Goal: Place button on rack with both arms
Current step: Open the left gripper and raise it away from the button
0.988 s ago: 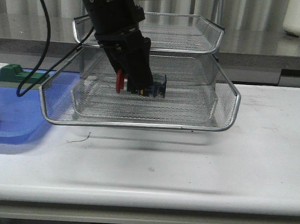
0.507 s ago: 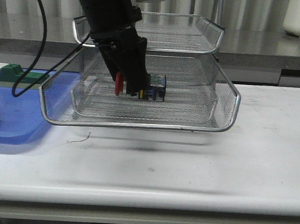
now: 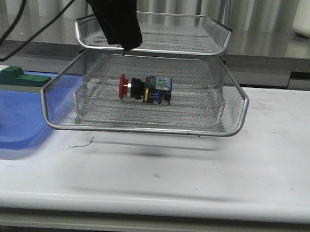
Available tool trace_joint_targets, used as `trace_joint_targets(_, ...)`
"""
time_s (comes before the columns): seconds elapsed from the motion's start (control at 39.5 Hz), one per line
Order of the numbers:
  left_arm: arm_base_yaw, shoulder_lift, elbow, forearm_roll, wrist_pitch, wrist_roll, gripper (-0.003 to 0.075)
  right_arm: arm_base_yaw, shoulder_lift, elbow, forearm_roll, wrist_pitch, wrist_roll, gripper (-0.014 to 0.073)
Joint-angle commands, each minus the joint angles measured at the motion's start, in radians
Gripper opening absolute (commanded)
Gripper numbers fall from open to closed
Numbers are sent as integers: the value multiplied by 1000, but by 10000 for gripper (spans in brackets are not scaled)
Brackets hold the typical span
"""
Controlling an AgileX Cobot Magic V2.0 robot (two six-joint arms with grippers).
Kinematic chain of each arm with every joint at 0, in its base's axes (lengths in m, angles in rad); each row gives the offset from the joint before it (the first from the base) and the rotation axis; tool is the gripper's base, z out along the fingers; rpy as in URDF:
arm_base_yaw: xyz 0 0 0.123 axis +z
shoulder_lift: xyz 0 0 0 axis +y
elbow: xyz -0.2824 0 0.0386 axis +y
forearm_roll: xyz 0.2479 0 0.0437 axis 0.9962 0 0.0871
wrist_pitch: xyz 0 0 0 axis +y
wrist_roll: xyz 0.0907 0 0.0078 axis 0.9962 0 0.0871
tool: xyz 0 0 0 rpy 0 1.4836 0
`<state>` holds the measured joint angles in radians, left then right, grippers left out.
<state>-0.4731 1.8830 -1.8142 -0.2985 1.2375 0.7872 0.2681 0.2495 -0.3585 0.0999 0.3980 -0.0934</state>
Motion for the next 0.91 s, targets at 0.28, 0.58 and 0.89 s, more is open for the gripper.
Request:
trace_joint_targets(0.28, -6, -130, -26, 59, 54, -108, -19, 1, 10, -25, -7, -82, -4, -61)
trace_joint_targets(0.58, 35, -267, 106, 348, 54, -447, -19, 1, 10, -25, -7, -82, -4, -61)
trace_joint_targets(0.89, 188, -526, 464, 315, -40, -530, -19, 1, 10, -25, -7, -82, -4, -61)
